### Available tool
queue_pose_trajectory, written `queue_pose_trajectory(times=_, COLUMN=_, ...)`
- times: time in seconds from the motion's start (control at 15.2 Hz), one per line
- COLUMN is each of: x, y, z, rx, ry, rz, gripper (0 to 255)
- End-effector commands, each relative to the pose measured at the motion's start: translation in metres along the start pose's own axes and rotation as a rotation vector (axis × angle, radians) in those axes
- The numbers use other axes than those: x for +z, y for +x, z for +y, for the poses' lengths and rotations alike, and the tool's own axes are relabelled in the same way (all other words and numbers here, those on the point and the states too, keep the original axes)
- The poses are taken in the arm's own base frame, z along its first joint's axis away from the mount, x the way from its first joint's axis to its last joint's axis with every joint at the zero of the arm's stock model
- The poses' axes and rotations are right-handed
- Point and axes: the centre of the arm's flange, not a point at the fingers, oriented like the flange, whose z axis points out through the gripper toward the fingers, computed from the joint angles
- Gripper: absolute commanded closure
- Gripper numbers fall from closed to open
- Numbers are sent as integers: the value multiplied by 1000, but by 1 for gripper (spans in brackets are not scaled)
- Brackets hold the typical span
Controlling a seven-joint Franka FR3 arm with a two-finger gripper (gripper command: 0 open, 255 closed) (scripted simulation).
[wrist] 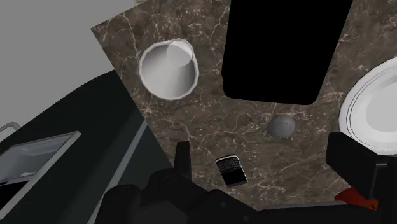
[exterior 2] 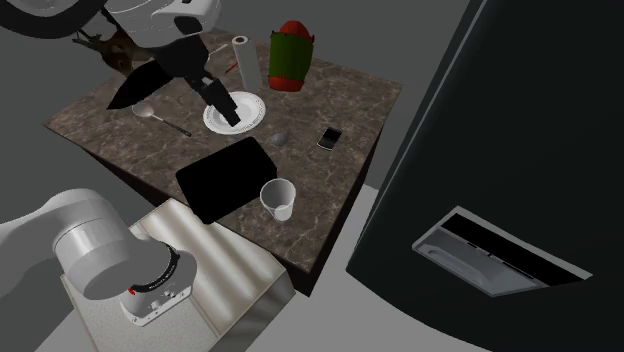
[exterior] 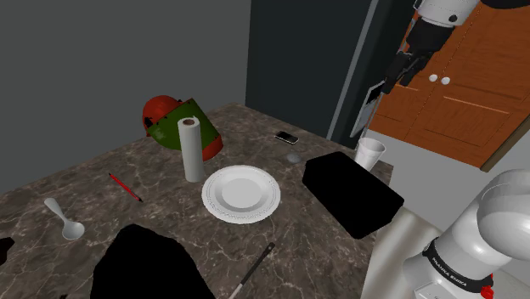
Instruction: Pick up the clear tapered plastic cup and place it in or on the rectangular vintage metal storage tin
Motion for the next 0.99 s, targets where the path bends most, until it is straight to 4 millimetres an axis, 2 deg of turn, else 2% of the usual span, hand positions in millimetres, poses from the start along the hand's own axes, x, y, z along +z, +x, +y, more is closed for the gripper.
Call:
queue_pose_trajectory(times=0.0, x=0, y=0, z=0, rx=0, ry=0, rz=0, gripper=0)
queue_pose_trajectory(times=0.92, x=184, y=8, z=20, rx=2, ry=-35, rz=-124, gripper=0)
